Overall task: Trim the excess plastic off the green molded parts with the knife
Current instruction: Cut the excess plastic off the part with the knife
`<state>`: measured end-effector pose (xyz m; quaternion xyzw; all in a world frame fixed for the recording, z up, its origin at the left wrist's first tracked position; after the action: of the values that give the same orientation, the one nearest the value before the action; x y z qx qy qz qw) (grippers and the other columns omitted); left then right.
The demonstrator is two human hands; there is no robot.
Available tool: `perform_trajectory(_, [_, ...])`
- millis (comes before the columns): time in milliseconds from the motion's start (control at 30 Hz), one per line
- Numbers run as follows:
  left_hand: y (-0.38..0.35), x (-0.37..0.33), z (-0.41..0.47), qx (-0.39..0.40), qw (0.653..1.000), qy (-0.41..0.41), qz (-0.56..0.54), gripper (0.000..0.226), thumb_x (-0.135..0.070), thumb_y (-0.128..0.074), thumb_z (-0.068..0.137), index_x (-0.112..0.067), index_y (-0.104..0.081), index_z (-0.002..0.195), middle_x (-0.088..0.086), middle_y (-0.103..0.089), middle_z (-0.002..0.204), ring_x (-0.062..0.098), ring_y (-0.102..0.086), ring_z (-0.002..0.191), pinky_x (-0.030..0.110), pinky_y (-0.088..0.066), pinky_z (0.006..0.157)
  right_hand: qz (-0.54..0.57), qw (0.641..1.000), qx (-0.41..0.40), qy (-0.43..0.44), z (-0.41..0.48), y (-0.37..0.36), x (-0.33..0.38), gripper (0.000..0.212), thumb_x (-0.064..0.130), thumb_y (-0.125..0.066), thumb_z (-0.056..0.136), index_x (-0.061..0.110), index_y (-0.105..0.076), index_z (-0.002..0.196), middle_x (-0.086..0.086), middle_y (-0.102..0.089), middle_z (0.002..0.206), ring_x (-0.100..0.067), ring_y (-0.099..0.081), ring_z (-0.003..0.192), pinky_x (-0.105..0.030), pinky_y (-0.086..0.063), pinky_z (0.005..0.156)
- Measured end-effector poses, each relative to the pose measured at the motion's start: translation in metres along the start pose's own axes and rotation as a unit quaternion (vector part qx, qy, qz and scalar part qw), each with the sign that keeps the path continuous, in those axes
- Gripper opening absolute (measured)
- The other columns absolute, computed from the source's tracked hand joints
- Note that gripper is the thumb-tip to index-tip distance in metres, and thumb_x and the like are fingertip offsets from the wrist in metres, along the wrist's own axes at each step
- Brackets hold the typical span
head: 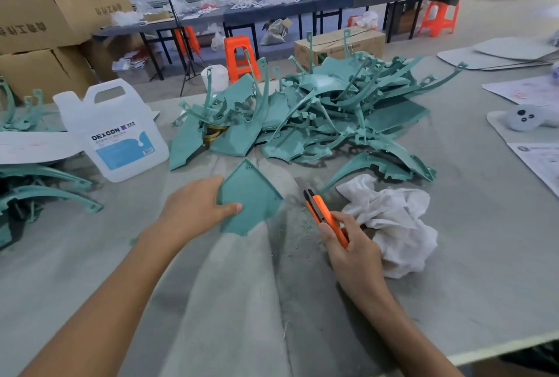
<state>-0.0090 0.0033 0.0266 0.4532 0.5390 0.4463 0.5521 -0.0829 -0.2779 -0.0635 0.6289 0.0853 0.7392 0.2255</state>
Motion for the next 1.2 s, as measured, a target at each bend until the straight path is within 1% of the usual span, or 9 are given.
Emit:
perform_trajectory(67, [0.000,-0.007,-0.016,0.042,0.999,-0.006,-0.020,0.031,-0.057,-0.058,0.093,-0.029,-0.051,0.105,-0.005,-0.065,0.090,0.021,-0.063,0.088,0.039,-0.052,0.077,0.000,1.000,0.017,-0.015,0.002,-0.007,0.002,0.024,0.049,-0.055,0.098,0.038,-0.058,0.119,0.013,-0.065,0.073,-0.001,-0.061,0.068,-0.015,-0.044,0.057])
perform_trajectory(167, [0.001,-0.020,-0.039,0.055,0.998,-0.013,-0.038,0.022,-0.045,-0.048,0.102,-0.024,-0.041,0.097,-0.001,-0.062,0.078,0.021,-0.064,0.074,0.038,-0.050,0.069,0.004,0.997,0.073,-0.027,-0.003,-0.030,0.015,0.033,0.041,-0.048,0.100,0.049,-0.050,0.132,0.023,-0.064,0.082,0.016,-0.058,0.077,-0.008,-0.039,0.060])
perform_trajectory(300, [-0.003,-0.039,-0.057,0.041,0.999,-0.020,-0.028,0.025,-0.038,-0.044,0.104,-0.020,-0.031,0.091,0.005,-0.053,0.079,0.029,-0.055,0.075,0.039,-0.037,0.061,0.008,0.989,0.137,-0.062,-0.012,-0.063,0.024,0.039,0.033,-0.042,0.101,0.049,-0.047,0.136,0.009,-0.061,0.070,-0.006,-0.063,0.049,-0.016,-0.044,0.041])
perform_trajectory(467, [0.000,-0.049,-0.057,0.051,0.998,-0.007,-0.033,0.033,-0.035,-0.048,0.102,-0.023,-0.027,0.080,0.005,-0.052,0.078,0.021,-0.052,0.068,0.037,-0.032,0.054,0.006,0.979,0.174,-0.109,-0.015,-0.076,0.030,0.024,0.036,-0.040,0.100,0.031,-0.056,0.117,0.000,-0.063,0.071,-0.022,-0.066,0.049,-0.032,-0.055,0.047])
perform_trajectory(633, [0.000,-0.049,-0.058,0.073,0.996,0.012,-0.041,0.029,-0.033,-0.053,0.098,-0.024,-0.029,0.084,0.005,-0.054,0.079,0.020,-0.054,0.068,0.035,-0.034,0.052,0.101,0.983,0.134,-0.071,-0.014,-0.068,0.059,0.018,0.035,-0.042,0.102,0.034,-0.056,0.090,0.000,-0.060,0.068,-0.017,-0.058,0.050,-0.035,-0.048,0.042])
perform_trajectory(733, [0.000,-0.047,-0.060,0.083,0.995,0.020,-0.054,0.022,-0.030,-0.052,0.097,-0.022,-0.033,0.090,0.004,-0.057,0.085,0.023,-0.059,0.075,0.037,-0.045,0.059,0.198,0.971,0.132,-0.026,-0.010,-0.060,0.085,0.019,0.041,-0.043,0.096,0.040,-0.061,0.095,0.008,-0.061,0.069,-0.011,-0.054,0.047,-0.026,-0.041,0.038])
perform_trajectory(800, [0.001,-0.046,-0.061,0.085,0.995,0.027,-0.054,0.024,-0.030,-0.051,0.098,-0.023,-0.032,0.087,0.005,-0.057,0.085,0.022,-0.058,0.073,0.037,-0.043,0.057,0.233,0.965,0.109,-0.047,-0.005,-0.057,0.084,0.020,0.042,-0.042,0.094,0.040,-0.062,0.095,0.010,-0.061,0.069,-0.010,-0.053,0.046,-0.026,-0.041,0.038])
perform_trajectory(967, [0.000,-0.046,-0.062,0.082,0.994,0.039,-0.060,0.026,-0.031,-0.050,0.100,-0.022,-0.031,0.085,0.006,-0.055,0.082,0.021,-0.054,0.068,0.036,-0.035,0.053,0.150,0.965,0.158,-0.148,-0.022,-0.073,0.053,0.021,0.025,-0.039,0.106,0.025,-0.060,0.102,-0.006,-0.056,0.068,-0.020,-0.053,0.045,-0.031,-0.045,0.042])
perform_trajectory(1200, [0.002,-0.053,-0.066,0.084,0.995,0.014,-0.055,0.019,-0.030,-0.048,0.099,-0.017,-0.035,0.102,0.008,-0.060,0.094,0.030,-0.061,0.084,0.043,-0.053,0.075,0.272,0.948,0.166,-0.020,-0.016,-0.055,0.106,0.022,0.043,-0.044,0.096,0.041,-0.064,0.105,0.009,-0.061,0.075,-0.012,-0.053,0.048,-0.025,-0.043,0.038])
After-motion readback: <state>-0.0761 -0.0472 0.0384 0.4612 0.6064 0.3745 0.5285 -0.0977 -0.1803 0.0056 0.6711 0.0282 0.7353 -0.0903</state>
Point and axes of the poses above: each hand's wrist, its own z-axis towards the middle knuckle, its own y-axis out of the back of the hand, x = y × z, the point moved 4 cm from there along z, towards the middle knuckle
